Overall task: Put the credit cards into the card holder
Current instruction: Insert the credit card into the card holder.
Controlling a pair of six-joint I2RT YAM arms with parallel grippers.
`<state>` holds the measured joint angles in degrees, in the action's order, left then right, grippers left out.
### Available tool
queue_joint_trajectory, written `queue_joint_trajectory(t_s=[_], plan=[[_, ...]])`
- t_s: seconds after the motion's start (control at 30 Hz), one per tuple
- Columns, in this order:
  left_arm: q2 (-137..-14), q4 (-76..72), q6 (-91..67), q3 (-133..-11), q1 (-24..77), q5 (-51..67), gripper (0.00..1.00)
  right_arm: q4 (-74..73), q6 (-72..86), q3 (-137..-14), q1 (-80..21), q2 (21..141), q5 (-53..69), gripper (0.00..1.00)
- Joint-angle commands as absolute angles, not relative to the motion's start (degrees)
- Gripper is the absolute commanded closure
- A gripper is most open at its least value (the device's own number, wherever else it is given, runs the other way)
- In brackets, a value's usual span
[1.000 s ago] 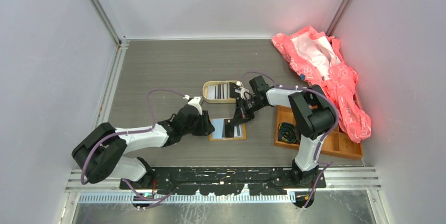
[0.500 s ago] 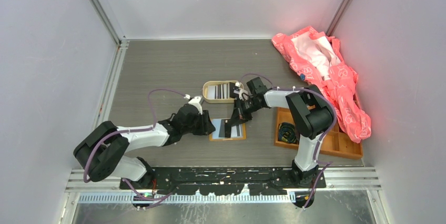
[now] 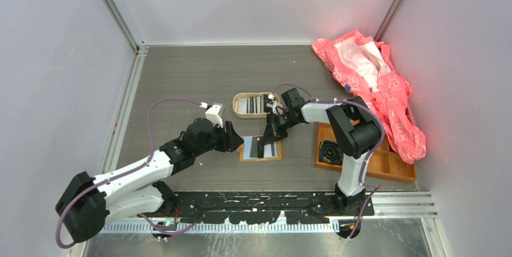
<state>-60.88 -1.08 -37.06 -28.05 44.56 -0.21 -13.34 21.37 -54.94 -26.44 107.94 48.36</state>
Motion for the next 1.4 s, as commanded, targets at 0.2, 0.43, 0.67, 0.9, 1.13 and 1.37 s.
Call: queue_joint_trajectory(t_s=[0.2, 0.43, 0.67, 0.9, 1.13, 1.37], plan=[[-67.9, -11.6, -39.6, -32.9, 58.0, -2.3, 0.54, -13.2, 20.1, -57.1, -27.8, 109.8, 44.2, 0.9], [-83.4, -6.4, -38.9, -44.6, 62.9, -11.3, 0.56, -13.8, 19.8, -57.5, -27.8, 109.8, 44.2, 0.9], [-92.7, -4.3, -38.1, -51.0, 63.0, -13.6, 0.59, -14.6, 19.4, -57.9, -27.8, 109.9, 44.1, 0.9], [-96.9, -2.2, -37.6, -53.6, 62.9, -15.7, 0.61, -15.1, 19.0, -58.2, -27.7, 110.2, 44.2, 0.9], [-98.1, 2.1, -39.3, -54.1, 63.0, -19.8, 0.61, -15.4, 18.7, -58.3, -27.8, 110.4, 43.8, 0.9], [-99.0, 4.5, -41.5, -54.3, 62.9, -22.6, 0.6, -16.1, 18.3, -58.7, -27.8, 110.5, 44.1, 0.82]])
